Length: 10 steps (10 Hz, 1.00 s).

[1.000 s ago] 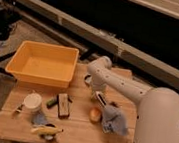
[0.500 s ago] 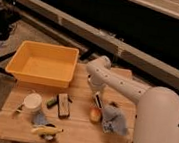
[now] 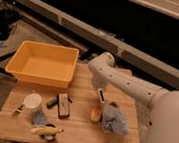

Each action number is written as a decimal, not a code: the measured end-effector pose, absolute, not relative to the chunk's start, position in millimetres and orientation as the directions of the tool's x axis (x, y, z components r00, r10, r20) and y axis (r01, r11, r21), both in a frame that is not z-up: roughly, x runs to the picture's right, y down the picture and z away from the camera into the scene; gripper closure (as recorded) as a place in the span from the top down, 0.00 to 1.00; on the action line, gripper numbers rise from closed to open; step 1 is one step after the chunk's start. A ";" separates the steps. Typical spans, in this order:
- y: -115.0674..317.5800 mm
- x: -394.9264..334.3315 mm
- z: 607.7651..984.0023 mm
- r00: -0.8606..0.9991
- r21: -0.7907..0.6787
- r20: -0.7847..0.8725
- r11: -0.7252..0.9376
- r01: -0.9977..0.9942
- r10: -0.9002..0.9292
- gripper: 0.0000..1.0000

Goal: Wipe table surface with brush

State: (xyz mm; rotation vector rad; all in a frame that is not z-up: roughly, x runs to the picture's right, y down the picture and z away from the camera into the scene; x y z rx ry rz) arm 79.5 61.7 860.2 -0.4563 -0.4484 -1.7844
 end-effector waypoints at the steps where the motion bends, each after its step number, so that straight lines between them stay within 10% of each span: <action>1: 47.3 75.7 846.7 -0.256 0.081 0.499 -0.249 0.965 -0.828 0.05; 10: 53.5 73.6 855.6 -0.234 0.256 0.671 -0.076 0.964 -0.704 0.05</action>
